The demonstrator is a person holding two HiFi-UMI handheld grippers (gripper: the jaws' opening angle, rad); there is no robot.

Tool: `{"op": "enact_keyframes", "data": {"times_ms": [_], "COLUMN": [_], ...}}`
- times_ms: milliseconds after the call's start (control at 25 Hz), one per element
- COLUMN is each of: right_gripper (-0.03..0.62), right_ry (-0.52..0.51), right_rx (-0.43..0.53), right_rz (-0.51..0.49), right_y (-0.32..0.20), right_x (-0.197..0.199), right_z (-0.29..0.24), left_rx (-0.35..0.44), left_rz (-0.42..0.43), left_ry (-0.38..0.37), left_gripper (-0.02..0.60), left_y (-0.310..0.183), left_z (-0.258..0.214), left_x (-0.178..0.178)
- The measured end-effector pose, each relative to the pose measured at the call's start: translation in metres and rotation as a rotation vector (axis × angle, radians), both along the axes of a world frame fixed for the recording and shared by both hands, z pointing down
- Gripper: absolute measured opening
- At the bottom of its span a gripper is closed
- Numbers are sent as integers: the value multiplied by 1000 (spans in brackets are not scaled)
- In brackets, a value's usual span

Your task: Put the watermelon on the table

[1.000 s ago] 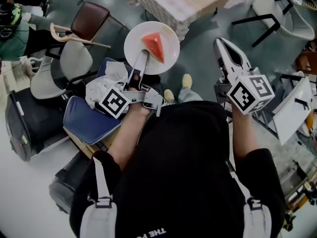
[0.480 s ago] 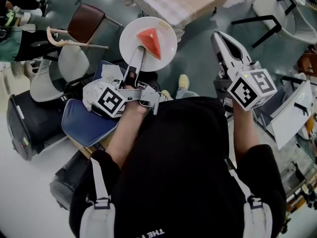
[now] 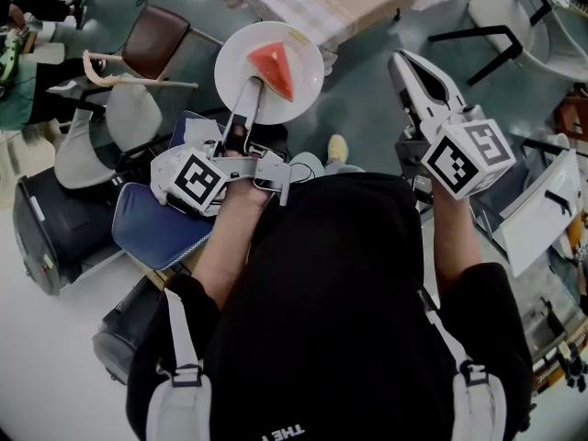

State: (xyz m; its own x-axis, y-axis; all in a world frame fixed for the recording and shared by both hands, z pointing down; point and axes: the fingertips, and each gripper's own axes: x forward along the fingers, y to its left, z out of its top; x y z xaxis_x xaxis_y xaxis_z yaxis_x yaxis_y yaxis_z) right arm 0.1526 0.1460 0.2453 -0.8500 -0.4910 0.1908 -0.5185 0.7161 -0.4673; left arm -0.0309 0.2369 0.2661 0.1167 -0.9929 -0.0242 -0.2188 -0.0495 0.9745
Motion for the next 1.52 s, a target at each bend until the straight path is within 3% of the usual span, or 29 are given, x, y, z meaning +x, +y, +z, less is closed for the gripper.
{"op": "enact_keyframes", "data": {"times_ms": [1520], "right_gripper": [11], "right_ry": [1], "right_rx": [24], "right_rz": [-39], "right_y": [0], "right_x": [-15], "right_z": [-10], "left_rx": [29], "left_rz": [17], "left_ry": [16], "left_gripper": [15], "left_y": [-8], "left_z": [-13], "left_x": [5]}}
